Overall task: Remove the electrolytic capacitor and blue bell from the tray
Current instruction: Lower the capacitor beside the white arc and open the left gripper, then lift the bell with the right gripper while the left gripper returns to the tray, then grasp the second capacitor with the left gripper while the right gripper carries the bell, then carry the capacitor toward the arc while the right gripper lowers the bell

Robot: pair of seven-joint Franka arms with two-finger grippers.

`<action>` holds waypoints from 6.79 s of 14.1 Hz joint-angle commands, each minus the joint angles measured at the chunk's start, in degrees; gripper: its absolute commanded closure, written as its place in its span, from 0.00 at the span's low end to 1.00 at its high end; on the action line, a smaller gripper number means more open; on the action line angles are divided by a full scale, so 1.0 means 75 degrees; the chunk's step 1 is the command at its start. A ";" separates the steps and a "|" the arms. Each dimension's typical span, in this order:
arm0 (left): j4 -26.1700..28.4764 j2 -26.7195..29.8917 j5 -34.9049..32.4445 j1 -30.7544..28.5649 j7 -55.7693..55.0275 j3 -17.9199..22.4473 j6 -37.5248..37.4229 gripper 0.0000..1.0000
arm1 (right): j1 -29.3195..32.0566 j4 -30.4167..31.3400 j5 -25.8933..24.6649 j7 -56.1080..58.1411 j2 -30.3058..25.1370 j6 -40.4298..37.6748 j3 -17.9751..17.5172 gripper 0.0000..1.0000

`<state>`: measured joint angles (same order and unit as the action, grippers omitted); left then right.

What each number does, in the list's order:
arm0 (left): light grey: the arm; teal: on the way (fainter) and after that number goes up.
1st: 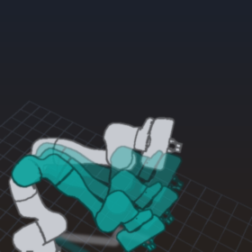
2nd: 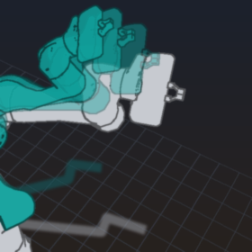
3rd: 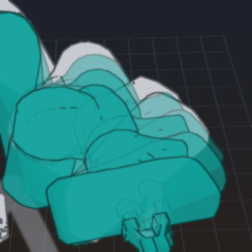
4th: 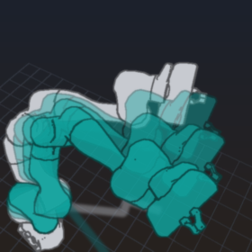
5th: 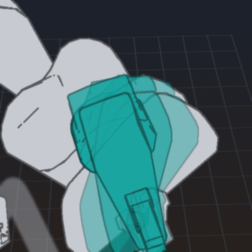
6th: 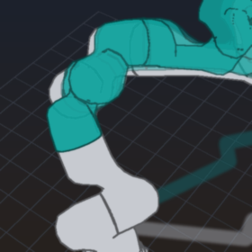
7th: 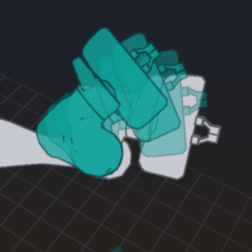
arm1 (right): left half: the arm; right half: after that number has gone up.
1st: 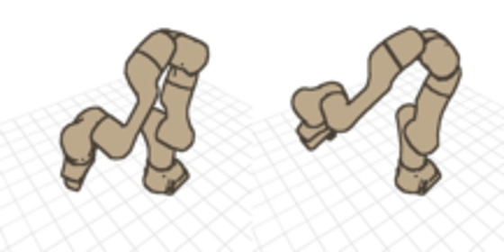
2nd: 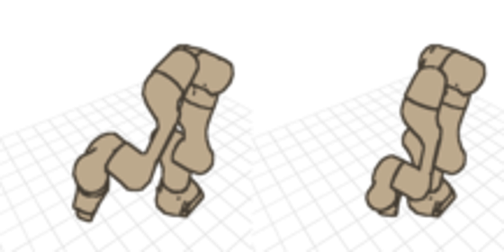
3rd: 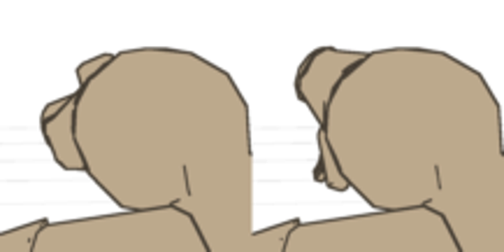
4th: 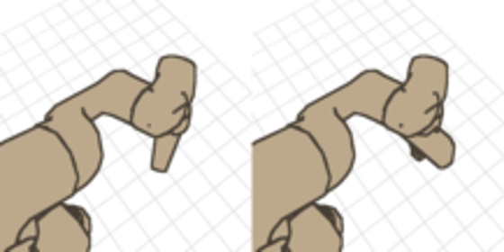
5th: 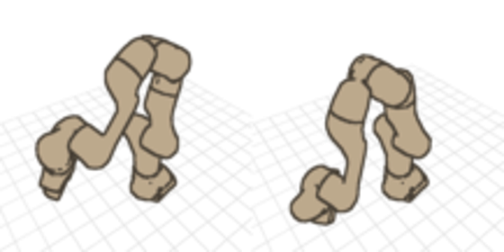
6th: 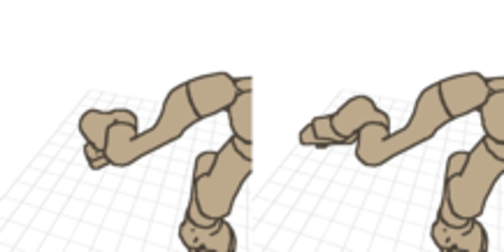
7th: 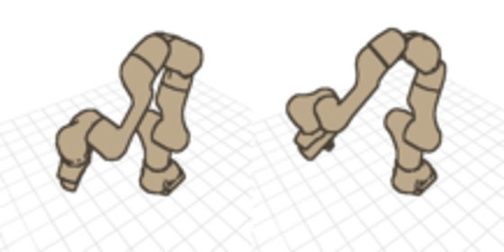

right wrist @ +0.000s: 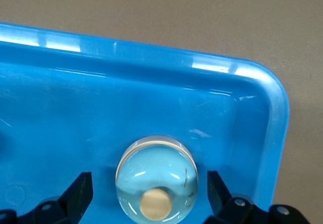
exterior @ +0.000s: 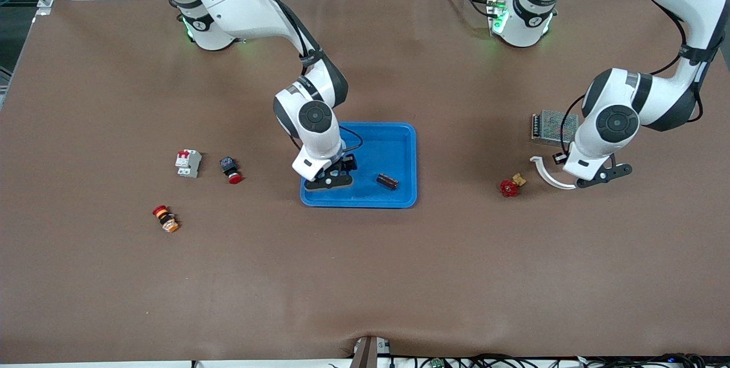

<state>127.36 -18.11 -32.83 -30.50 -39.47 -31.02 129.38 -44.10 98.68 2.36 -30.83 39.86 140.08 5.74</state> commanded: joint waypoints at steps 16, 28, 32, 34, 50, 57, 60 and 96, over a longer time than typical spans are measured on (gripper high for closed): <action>0.0175 -0.0877 -0.0755 -0.0550 -0.0081 -0.0024 0.0796 0.76 | -0.0050 -0.0126 0.0177 -0.0026 0.0193 0.0155 0.0066 0.32; -0.0690 -0.0456 -0.0265 -0.0539 -0.0115 -0.0726 0.0165 0.00 | 0.0242 -0.0968 0.0154 0.0428 -0.0368 -0.1927 0.0090 0.59; -0.1592 -0.0561 0.0485 -0.0375 -0.1121 -0.1639 -0.0994 0.00 | 0.0909 -0.1040 0.0154 0.2103 -0.0989 -0.2855 0.0101 0.59; -0.1944 -0.0713 0.1035 0.0068 -0.1683 -0.1782 -0.1090 0.00 | 0.1272 -0.1029 0.0131 0.3039 -0.1270 -0.3289 0.0113 0.59; -0.5307 -0.3466 0.1330 0.4953 -0.7578 -0.0812 -0.0868 0.10 | 0.5268 -0.0865 -0.0092 1.1736 -0.2162 -0.4064 0.0172 0.59; -0.5485 -0.3971 0.1366 0.6234 -0.8424 0.0221 0.0257 0.33 | 0.6394 -0.0385 -0.0080 1.3518 -0.2115 -0.3795 0.0160 0.59; -0.5485 -0.4100 0.1377 0.6445 -0.8459 0.0444 0.0327 0.41 | 0.6734 0.0072 -0.0080 1.4128 -0.2150 -0.3351 0.0160 0.59; -0.4643 -0.1780 0.1345 0.2592 -0.1499 0.0409 -0.2697 1.00 | 0.7485 0.2745 0.0447 1.5337 -0.1518 0.0670 -0.0297 0.59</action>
<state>89.90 -32.71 -20.28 -9.35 -52.47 -27.56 108.56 11.24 119.03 4.31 82.78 28.39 144.32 4.29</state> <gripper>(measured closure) 0.696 0.335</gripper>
